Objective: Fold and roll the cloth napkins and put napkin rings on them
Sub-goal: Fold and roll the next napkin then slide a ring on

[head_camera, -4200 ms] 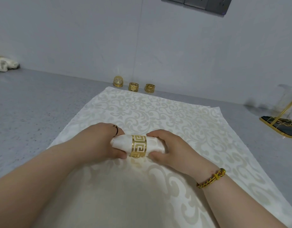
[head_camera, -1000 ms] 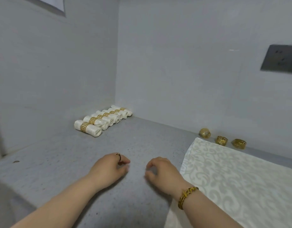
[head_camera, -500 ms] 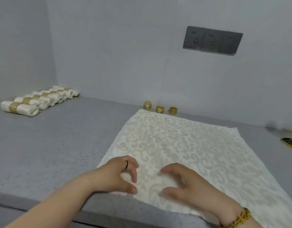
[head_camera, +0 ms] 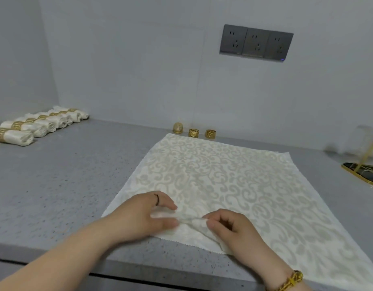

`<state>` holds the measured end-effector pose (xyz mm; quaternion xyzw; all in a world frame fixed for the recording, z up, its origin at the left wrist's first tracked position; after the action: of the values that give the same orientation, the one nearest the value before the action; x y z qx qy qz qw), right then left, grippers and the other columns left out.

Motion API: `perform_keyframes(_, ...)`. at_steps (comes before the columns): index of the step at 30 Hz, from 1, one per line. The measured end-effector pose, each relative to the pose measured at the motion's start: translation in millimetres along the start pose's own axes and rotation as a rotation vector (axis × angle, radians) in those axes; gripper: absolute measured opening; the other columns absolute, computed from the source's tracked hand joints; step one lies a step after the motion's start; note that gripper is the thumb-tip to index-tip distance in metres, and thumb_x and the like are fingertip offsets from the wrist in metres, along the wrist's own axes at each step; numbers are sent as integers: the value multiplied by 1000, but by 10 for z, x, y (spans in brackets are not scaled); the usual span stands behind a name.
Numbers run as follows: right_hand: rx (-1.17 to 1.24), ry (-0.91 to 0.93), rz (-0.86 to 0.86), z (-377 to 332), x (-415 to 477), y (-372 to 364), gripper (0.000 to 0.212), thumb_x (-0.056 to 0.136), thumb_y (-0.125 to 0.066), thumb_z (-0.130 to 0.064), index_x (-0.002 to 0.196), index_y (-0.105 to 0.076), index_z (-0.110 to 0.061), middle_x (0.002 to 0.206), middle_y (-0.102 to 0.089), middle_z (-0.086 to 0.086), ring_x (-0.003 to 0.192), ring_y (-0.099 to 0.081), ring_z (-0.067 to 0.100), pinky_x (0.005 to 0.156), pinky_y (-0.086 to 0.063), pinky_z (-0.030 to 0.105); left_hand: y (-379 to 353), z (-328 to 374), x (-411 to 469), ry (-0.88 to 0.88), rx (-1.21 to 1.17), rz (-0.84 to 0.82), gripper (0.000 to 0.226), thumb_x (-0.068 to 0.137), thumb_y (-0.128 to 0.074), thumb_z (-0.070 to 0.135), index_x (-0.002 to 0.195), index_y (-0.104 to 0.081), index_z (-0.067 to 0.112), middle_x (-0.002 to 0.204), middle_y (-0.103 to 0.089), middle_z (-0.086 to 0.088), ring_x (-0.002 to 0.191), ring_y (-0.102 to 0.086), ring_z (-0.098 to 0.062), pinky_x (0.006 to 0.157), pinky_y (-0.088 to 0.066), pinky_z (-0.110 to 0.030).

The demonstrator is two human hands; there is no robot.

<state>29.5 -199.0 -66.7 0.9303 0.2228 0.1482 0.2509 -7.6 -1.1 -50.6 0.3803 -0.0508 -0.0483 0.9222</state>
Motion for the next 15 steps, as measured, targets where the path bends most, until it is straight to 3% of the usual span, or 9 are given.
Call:
perform_keyframes(2,21,-22,57,-8,12,37,30,90,-52,-15,61,-53,-24,86,-67,0,65,-52,-6,61,-38,5,-168,155,-16,-99,330,-24,59,58,-63,69,111,-49,50,113,-45,39,107,-43,13,94,-33,-9)
perform_keyframes(4,40,-27,68,-29,10,62,27,91,-51,-15,65,-54,-22,84,-64,0,63,-51,-6,61,-38,6,-266,232,45,-225,542,106,51,80,-54,53,129,-41,43,126,-45,29,116,-43,-1,94,-32,-14)
perform_keyframes(7,22,15,3,-33,-43,65,18,88,-57,-19,72,-58,-28,91,-65,-8,80,-57,-5,74,-42,8,-226,149,156,-176,605,212,31,92,-42,36,122,-52,35,123,-55,18,110,-51,-7,87,-36,-16)
perform_keyframes(9,-208,103,-67,-36,-106,87,6,79,-56,-39,86,-55,-38,104,-58,-22,97,-52,-8,86,-38,8,-120,57,188,-108,568,241,28,92,-43,30,116,-56,34,118,-58,19,107,-53,-5,80,-37,-13)
perform_keyframes(11,-495,198,-126,-14,-175,131,44,68,-37,-54,105,-51,-36,112,-43,-33,106,-40,-13,88,-28,0,37,-22,173,-22,463,250,25,90,-43,22,107,-57,34,108,-58,20,100,-53,-4,69,-36,-9)
perform_keyframes(12,-597,232,-121,-9,-211,181,56,65,-29,-54,113,-49,-33,115,-42,-30,109,-38,-10,86,-27,-1,124,-44,158,23,388,239,22,89,-44,18,99,-56,35,103,-56,20,97,-52,-4,68,-37,-9)
perform_keyframes(15,-696,286,-87,-13,-305,361,51,62,-20,-49,107,-43,-40,119,-52,-13,110,-49,9,75,-30,7,348,-96,124,62,222,185,31,88,-49,6,74,-51,33,88,-57,14,92,-55,-9,72,-40,-10)
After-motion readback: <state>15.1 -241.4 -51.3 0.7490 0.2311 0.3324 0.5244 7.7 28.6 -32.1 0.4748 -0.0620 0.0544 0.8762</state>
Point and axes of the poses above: each hand's wrist, its own x-axis towards the middle knuckle, its own y-axis out of the back of the hand, z = x × y, the point moved 3 cm from there along x, towards the middle knuckle
